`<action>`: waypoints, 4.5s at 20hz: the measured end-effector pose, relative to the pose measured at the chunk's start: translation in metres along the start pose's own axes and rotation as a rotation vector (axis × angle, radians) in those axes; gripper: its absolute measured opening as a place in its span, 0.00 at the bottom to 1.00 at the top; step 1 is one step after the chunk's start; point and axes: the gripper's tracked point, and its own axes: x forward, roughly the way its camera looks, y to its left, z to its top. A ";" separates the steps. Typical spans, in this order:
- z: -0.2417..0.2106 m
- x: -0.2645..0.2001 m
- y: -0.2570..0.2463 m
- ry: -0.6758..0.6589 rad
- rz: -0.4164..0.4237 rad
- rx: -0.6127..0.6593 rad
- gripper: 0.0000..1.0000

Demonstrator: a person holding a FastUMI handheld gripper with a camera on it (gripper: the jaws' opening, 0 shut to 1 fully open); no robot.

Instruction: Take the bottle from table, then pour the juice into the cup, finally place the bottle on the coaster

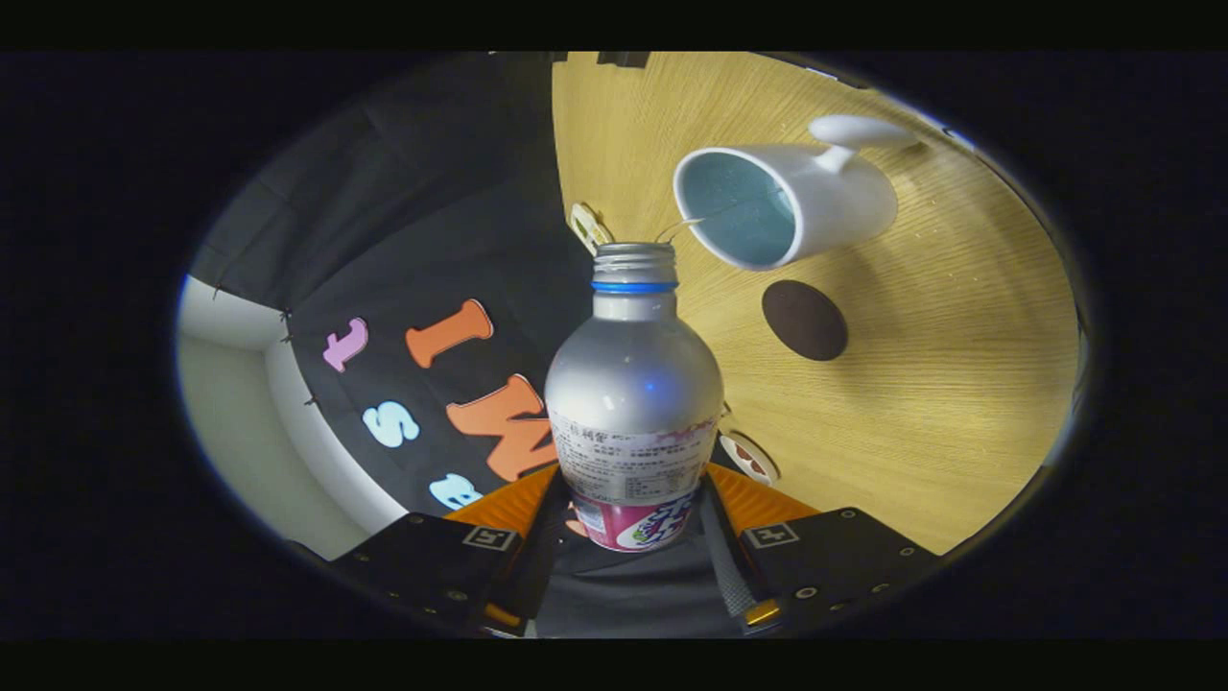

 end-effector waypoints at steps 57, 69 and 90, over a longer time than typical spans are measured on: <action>0.055 0.064 -0.026 -0.385 -0.370 -1.954 0.72; 0.074 0.103 -0.068 -0.307 -0.456 -2.022 0.76; 0.011 0.021 -0.067 -0.244 -0.387 -2.080 0.97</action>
